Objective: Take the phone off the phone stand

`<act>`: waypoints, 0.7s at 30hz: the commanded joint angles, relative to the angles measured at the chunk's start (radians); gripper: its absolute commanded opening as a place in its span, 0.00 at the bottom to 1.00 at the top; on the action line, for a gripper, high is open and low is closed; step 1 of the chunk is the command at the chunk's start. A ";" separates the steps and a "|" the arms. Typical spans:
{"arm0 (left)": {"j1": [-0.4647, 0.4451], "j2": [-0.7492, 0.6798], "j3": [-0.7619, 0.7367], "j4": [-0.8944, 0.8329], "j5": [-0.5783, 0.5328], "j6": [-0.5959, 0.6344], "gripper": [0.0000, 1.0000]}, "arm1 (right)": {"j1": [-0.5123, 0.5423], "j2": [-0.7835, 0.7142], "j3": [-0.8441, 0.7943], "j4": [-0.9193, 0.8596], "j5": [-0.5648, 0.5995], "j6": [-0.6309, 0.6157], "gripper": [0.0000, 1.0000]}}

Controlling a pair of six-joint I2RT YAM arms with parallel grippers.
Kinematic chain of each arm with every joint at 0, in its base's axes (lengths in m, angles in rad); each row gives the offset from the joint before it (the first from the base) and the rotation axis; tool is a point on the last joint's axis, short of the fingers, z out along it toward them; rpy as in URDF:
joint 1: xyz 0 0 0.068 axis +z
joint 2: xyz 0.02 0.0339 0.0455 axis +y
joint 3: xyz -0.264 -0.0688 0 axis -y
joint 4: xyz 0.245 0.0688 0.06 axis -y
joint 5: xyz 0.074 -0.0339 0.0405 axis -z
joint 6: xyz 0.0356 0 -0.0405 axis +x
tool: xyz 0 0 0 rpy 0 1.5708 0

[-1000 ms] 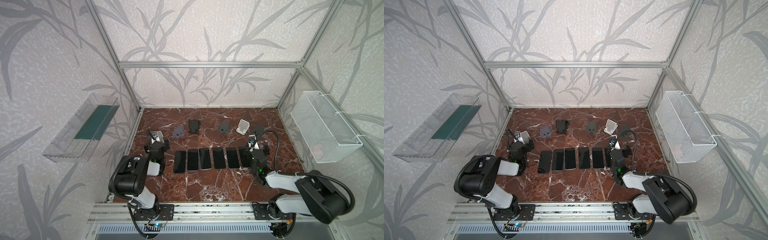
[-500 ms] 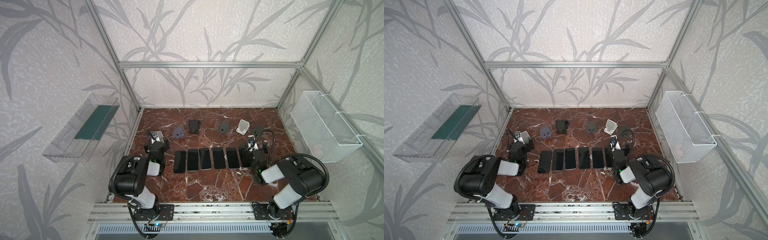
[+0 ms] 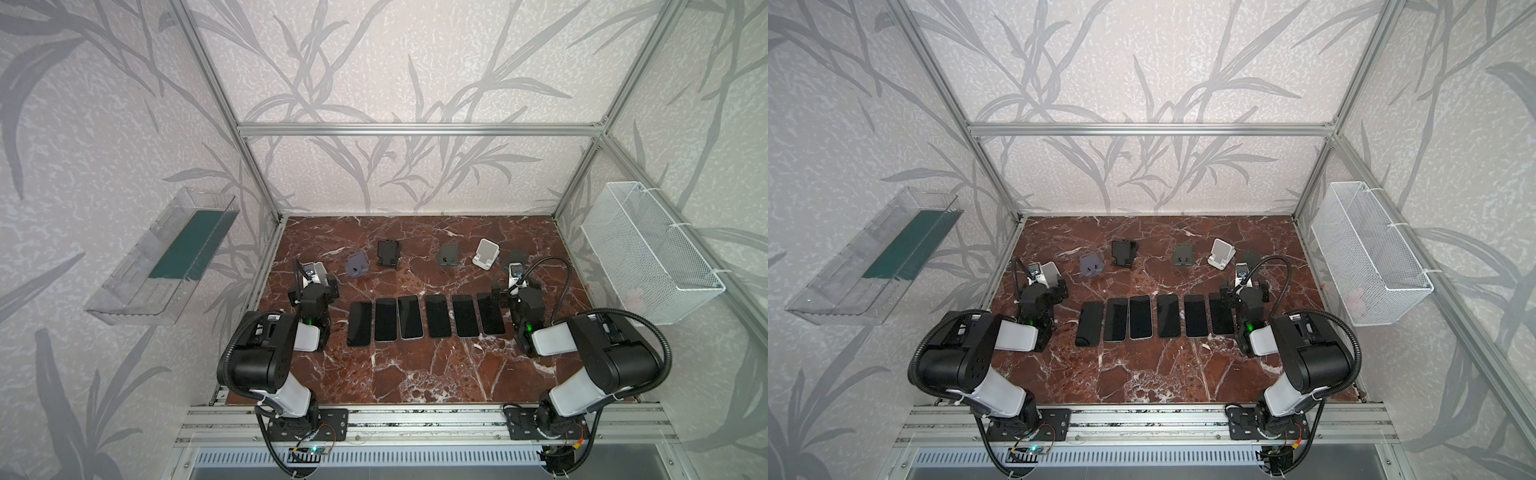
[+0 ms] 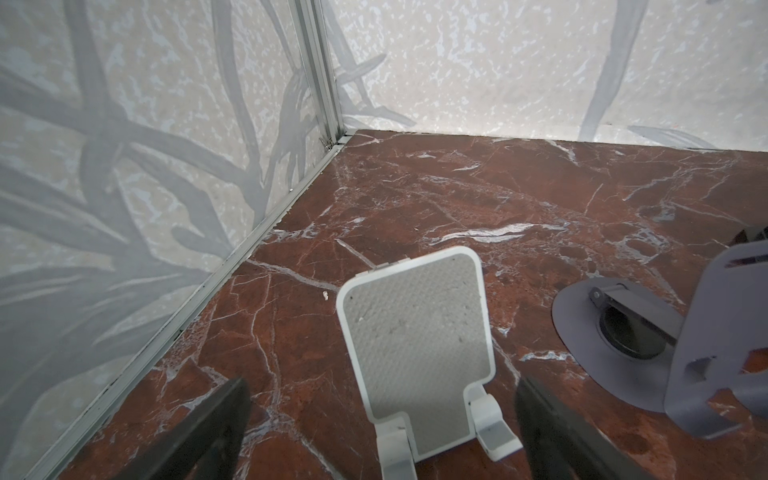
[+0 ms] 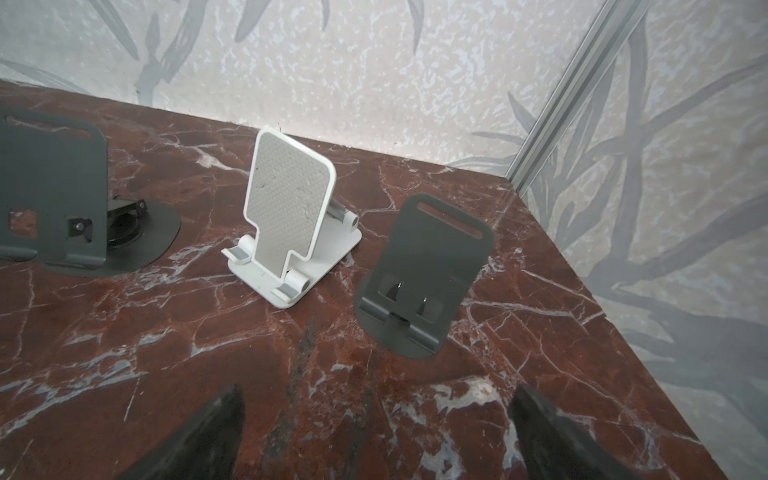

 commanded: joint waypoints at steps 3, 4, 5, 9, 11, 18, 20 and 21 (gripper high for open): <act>0.002 -0.011 0.009 0.006 -0.011 -0.002 0.99 | 0.012 0.008 0.021 -0.004 0.012 0.011 0.99; 0.002 -0.011 0.009 0.005 -0.011 -0.001 0.99 | 0.012 0.009 0.021 -0.003 0.012 0.011 0.99; 0.003 -0.011 0.009 0.006 -0.010 -0.001 0.99 | 0.012 0.007 0.021 -0.004 0.012 0.011 0.99; 0.002 -0.012 0.009 0.005 -0.011 -0.001 0.99 | 0.012 0.008 0.014 0.012 0.013 0.011 0.99; 0.002 -0.011 0.010 0.005 -0.010 -0.002 0.99 | 0.012 0.009 0.013 0.013 0.011 0.011 0.99; 0.002 -0.011 0.008 0.008 -0.011 -0.002 0.99 | 0.012 0.007 0.022 -0.008 0.010 0.012 0.99; 0.002 -0.011 0.008 0.006 -0.011 -0.002 0.99 | 0.012 0.007 0.024 -0.009 0.010 0.013 0.99; 0.002 -0.011 0.008 0.007 -0.011 -0.001 0.99 | 0.012 0.007 0.024 -0.012 0.009 0.013 0.99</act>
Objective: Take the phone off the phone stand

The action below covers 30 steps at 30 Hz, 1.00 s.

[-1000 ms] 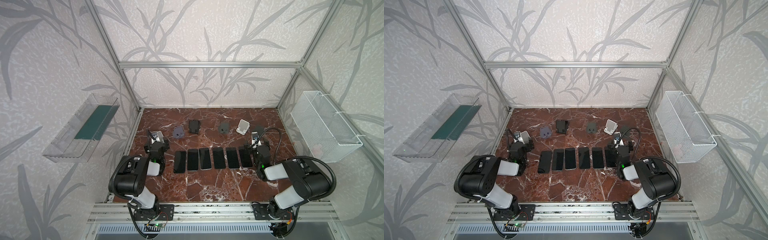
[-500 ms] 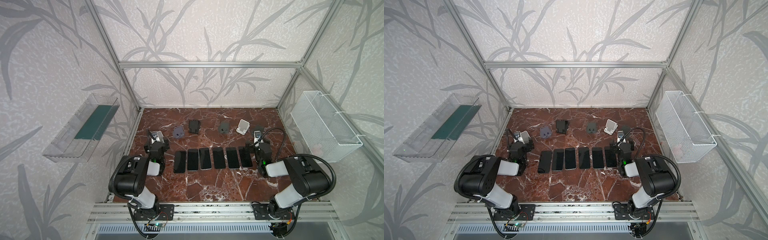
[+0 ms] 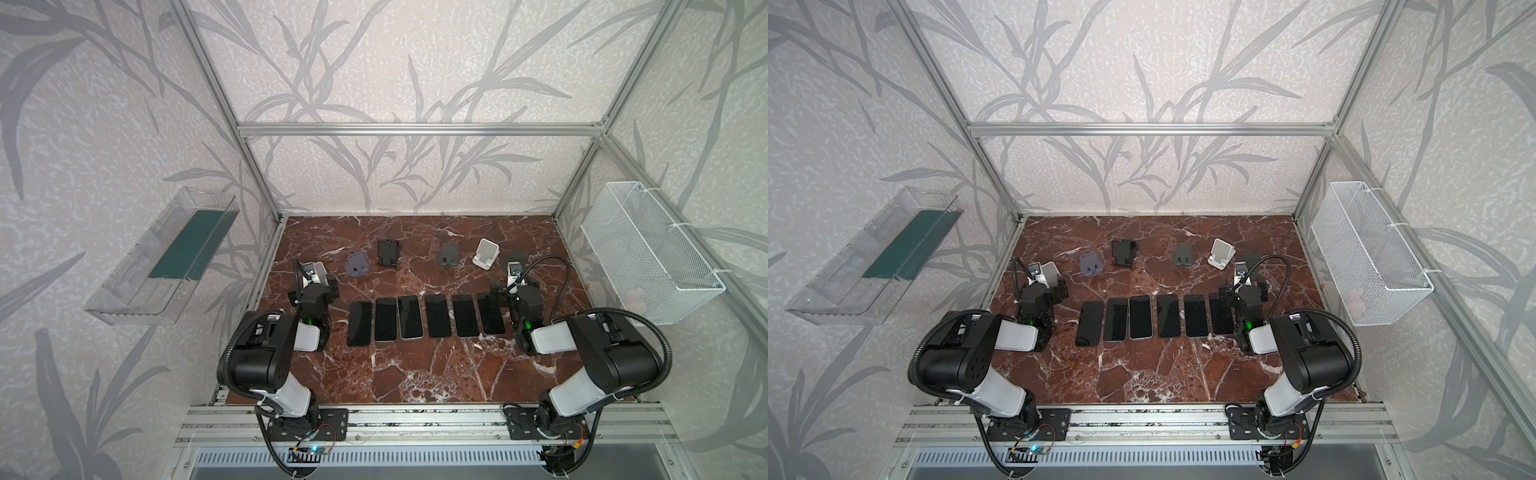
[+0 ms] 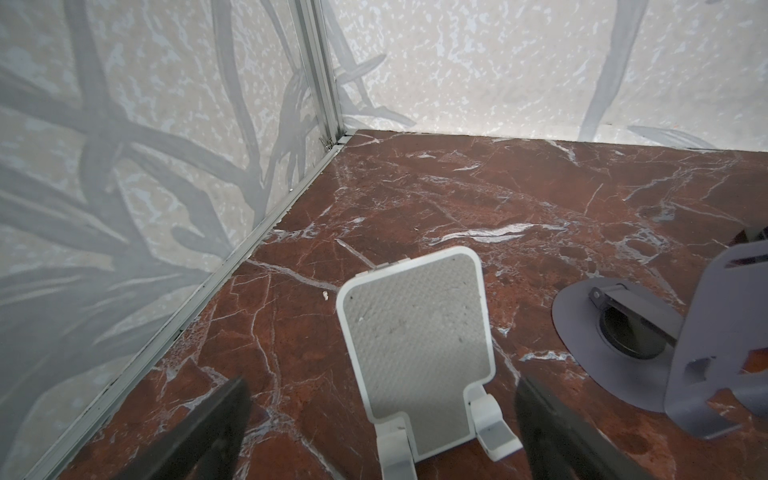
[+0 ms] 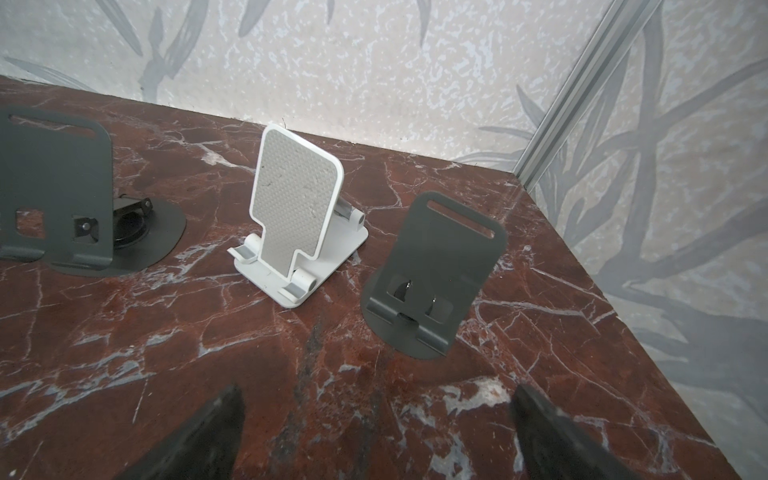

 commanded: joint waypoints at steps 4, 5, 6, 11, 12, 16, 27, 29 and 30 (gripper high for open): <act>0.002 -0.011 0.009 0.007 -0.011 -0.001 0.99 | -0.012 0.000 0.029 -0.031 -0.027 0.020 0.99; 0.001 -0.011 0.008 0.008 -0.010 -0.002 0.99 | -0.018 -0.003 0.031 -0.042 -0.042 0.026 0.99; 0.001 -0.011 0.010 0.007 -0.011 -0.002 0.99 | -0.023 -0.003 0.033 -0.044 -0.047 0.027 0.99; 0.002 -0.011 0.009 0.007 -0.011 -0.002 0.99 | -0.023 -0.003 0.031 -0.041 -0.048 0.028 0.99; 0.001 -0.011 0.008 0.007 -0.011 -0.002 0.99 | -0.024 -0.003 0.031 -0.042 -0.047 0.028 0.99; 0.001 -0.011 0.010 0.007 -0.011 -0.002 0.99 | -0.023 -0.003 0.031 -0.041 -0.048 0.027 0.99; 0.001 -0.011 0.008 0.008 -0.011 -0.002 0.99 | -0.023 -0.002 0.030 -0.039 -0.047 0.026 0.99; 0.002 -0.011 0.009 0.007 -0.010 -0.002 0.99 | -0.022 -0.002 0.030 -0.038 -0.046 0.025 0.99; 0.001 -0.011 0.008 0.007 -0.011 -0.002 0.99 | -0.021 -0.002 0.029 -0.037 -0.045 0.024 0.99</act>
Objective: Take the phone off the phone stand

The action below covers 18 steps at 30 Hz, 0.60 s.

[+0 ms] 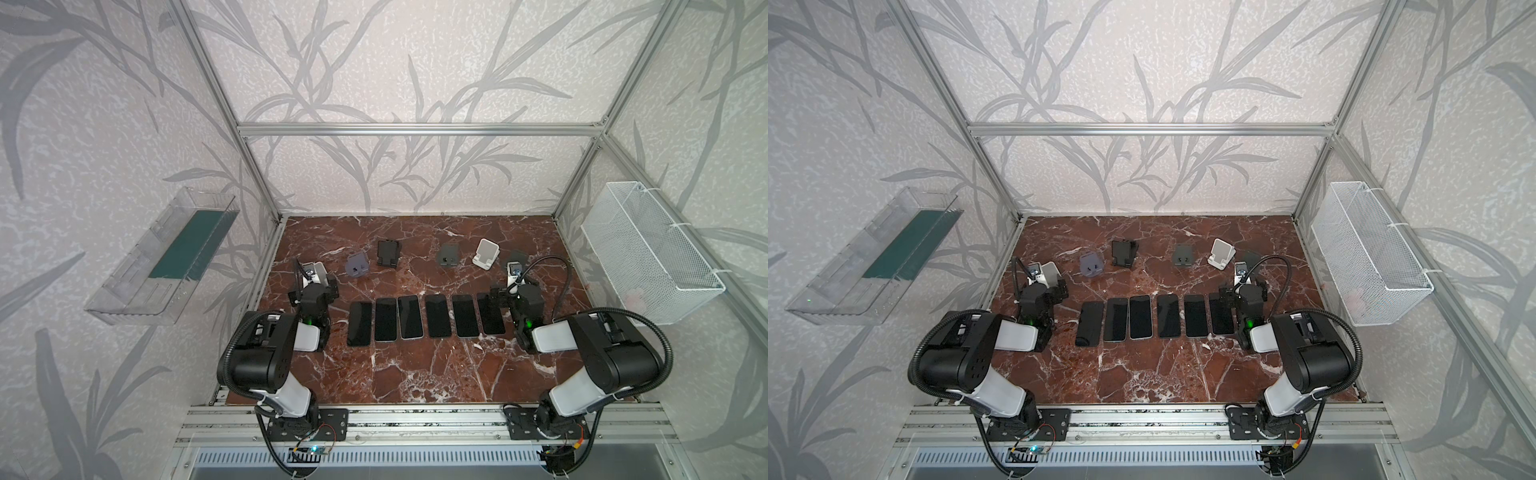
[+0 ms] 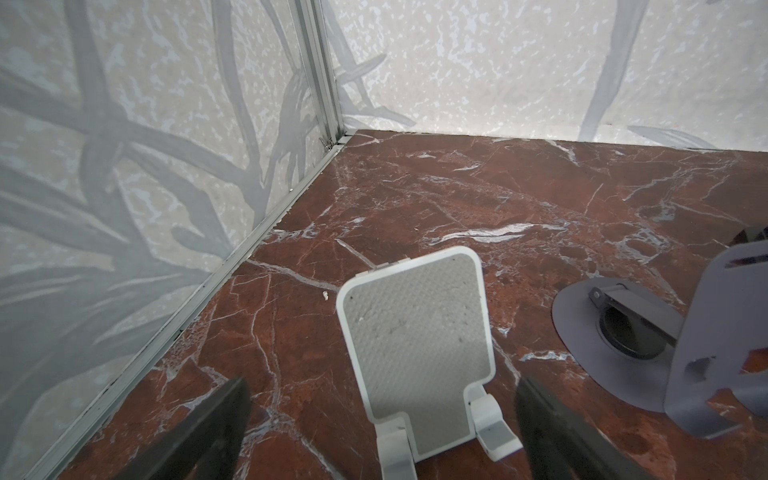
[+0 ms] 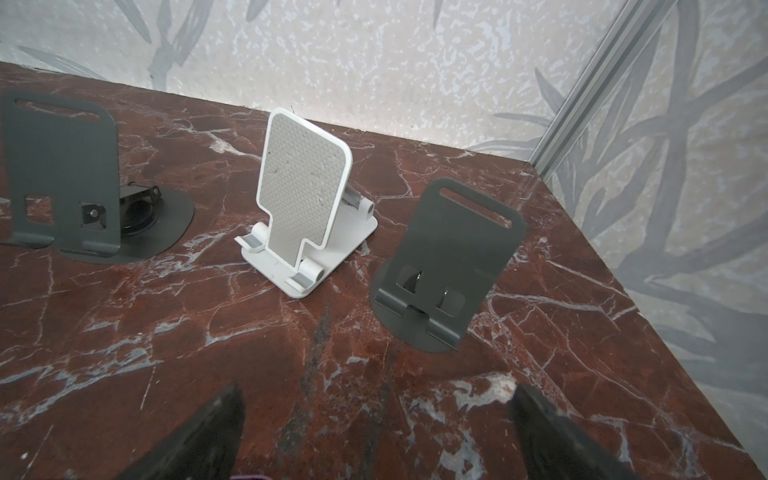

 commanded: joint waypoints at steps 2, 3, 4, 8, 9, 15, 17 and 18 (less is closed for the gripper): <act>0.002 -0.011 0.009 0.007 -0.011 -0.001 0.99 | 0.004 -0.001 0.015 0.014 0.010 0.008 0.99; 0.001 -0.011 0.008 0.008 -0.011 -0.002 0.99 | 0.005 0.001 0.015 0.018 0.013 0.006 0.99; 0.003 -0.011 0.009 0.008 -0.011 -0.001 0.99 | 0.005 -0.001 0.015 0.015 0.013 0.007 0.99; 0.003 -0.012 0.008 0.008 -0.011 -0.002 0.99 | 0.010 0.001 0.012 0.025 0.020 0.002 0.99; 0.001 -0.011 0.008 0.007 -0.011 -0.002 0.99 | 0.010 0.000 0.013 0.024 0.021 0.000 0.99; 0.002 -0.011 0.008 0.006 -0.011 -0.002 0.99 | 0.010 0.000 0.012 0.025 0.021 0.003 0.99; 0.002 -0.012 0.010 0.008 -0.011 -0.002 0.99 | 0.011 0.000 0.012 0.025 0.022 0.003 0.99; 0.002 -0.011 0.009 0.007 -0.010 -0.002 0.99 | 0.010 0.001 0.012 0.025 0.021 0.003 0.99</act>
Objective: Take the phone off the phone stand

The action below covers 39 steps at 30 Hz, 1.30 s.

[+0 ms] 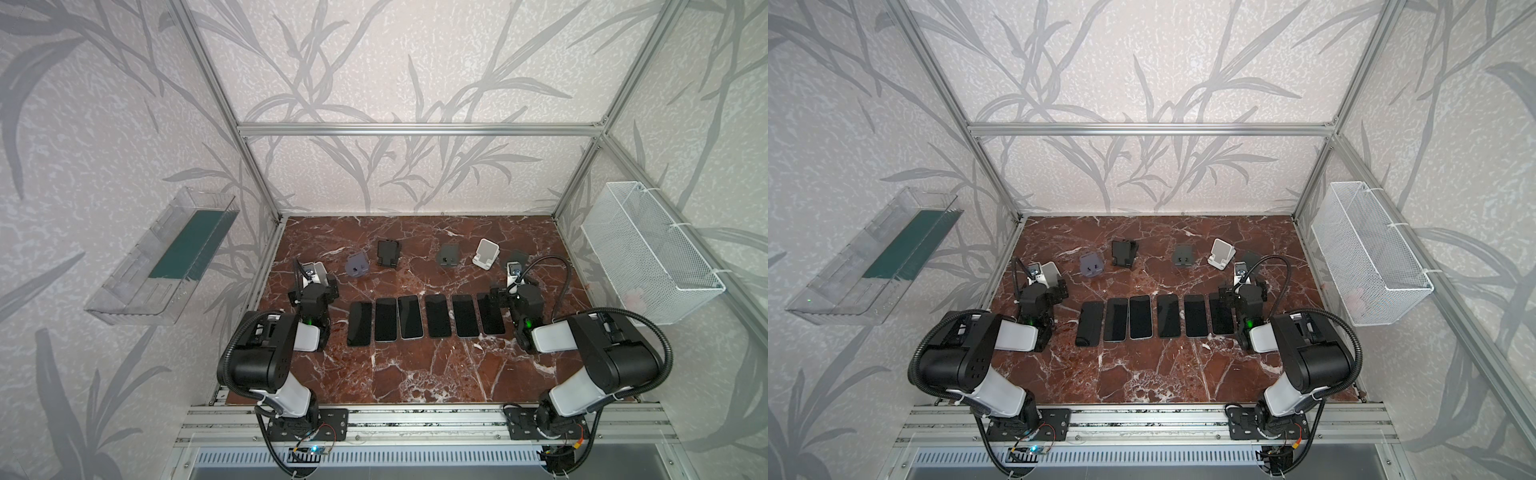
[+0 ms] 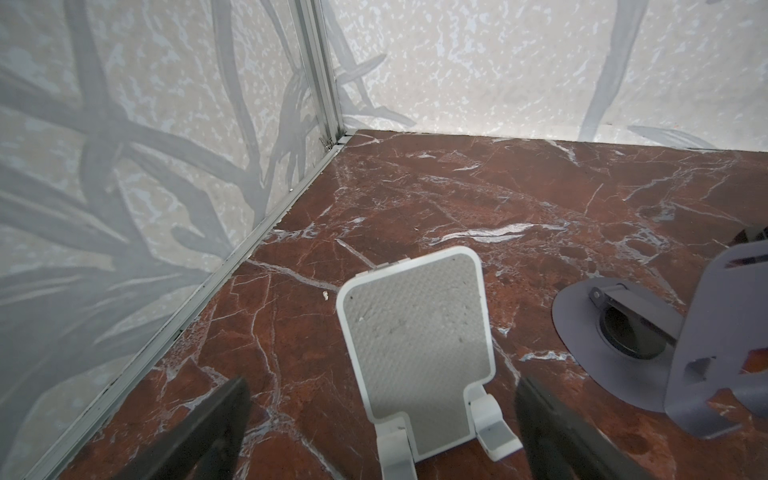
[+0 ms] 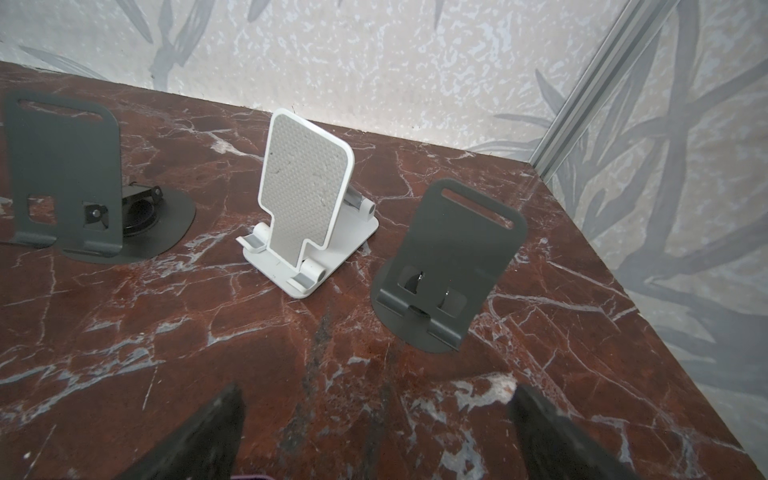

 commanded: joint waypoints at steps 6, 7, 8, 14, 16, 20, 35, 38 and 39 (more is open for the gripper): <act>0.002 -0.012 0.009 0.007 -0.011 -0.002 0.99 | 0.003 0.001 0.012 0.023 0.016 0.003 0.99; 0.002 -0.011 0.009 0.007 -0.011 -0.002 0.99 | 0.004 0.001 0.013 0.023 0.016 0.003 0.99; 0.002 -0.011 0.008 0.008 -0.011 -0.002 0.99 | 0.003 0.001 0.013 0.023 0.017 0.003 0.99; 0.001 -0.011 0.008 0.007 -0.010 -0.001 0.99 | 0.004 0.001 0.012 0.022 0.016 0.003 0.99; 0.002 -0.011 0.009 0.008 -0.010 -0.002 0.99 | 0.004 0.001 0.012 0.023 0.016 0.003 0.99; 0.001 -0.011 0.008 0.007 -0.011 -0.002 0.99 | 0.003 0.000 0.012 0.023 0.017 0.004 0.99; 0.002 -0.011 0.008 0.007 -0.010 -0.002 0.99 | 0.003 0.001 0.018 0.015 0.011 0.002 0.99; 0.002 -0.011 0.009 0.007 -0.010 -0.001 0.99 | -0.030 -0.011 0.033 -0.033 -0.060 0.025 0.99; 0.002 -0.011 0.008 0.008 -0.011 -0.002 0.99 | -0.033 -0.009 0.031 -0.032 -0.063 0.025 0.99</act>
